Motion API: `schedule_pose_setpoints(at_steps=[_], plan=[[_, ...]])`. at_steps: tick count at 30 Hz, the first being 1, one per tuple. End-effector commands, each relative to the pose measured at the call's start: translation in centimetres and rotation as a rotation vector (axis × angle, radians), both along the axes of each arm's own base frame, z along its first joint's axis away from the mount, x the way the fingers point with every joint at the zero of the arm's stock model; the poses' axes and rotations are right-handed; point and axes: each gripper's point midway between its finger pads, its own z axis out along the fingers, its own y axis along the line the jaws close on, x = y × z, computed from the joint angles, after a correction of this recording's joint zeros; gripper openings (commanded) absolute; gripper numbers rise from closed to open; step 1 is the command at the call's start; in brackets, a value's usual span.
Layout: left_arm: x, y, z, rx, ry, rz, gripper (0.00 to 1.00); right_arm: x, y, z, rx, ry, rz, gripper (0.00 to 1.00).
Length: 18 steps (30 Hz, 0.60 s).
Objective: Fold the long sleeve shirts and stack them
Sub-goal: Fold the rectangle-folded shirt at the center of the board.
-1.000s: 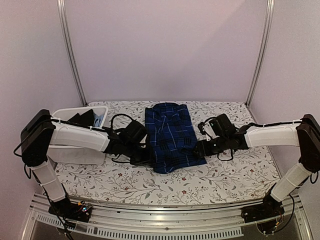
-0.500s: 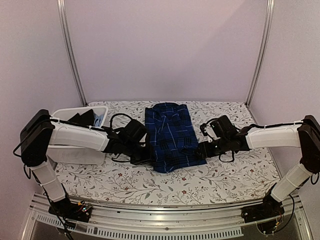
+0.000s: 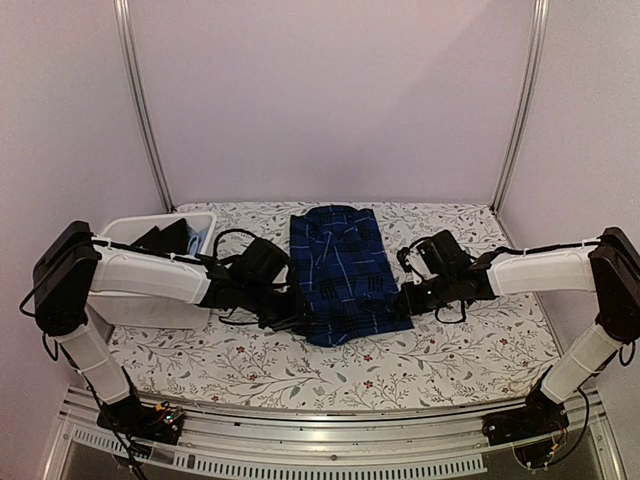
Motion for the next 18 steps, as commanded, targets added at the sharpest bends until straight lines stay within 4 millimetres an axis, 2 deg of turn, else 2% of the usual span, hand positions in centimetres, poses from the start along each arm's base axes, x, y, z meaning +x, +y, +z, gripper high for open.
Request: schedule_pose_setpoints(at_steps=[1,6,12,18], plan=[[-0.7,-0.4,0.6,-0.034,0.000,-0.011,0.36,0.4,0.8,1.0,0.022,-0.012,0.013,0.06],[-1.7,-1.0,-0.6,-0.021,0.027,-0.025,0.37,0.3,0.8,1.0,0.023,-0.009,0.011,0.02],[-2.4,-2.4,-0.9,-0.037,0.039,-0.044,0.38,0.4,1.0,1.4,0.030,-0.011,0.013,0.00],[-3.2,-1.4,-1.9,0.004,0.050,-0.020,0.40,0.5,1.0,1.5,0.031,-0.012,0.012,0.00]])
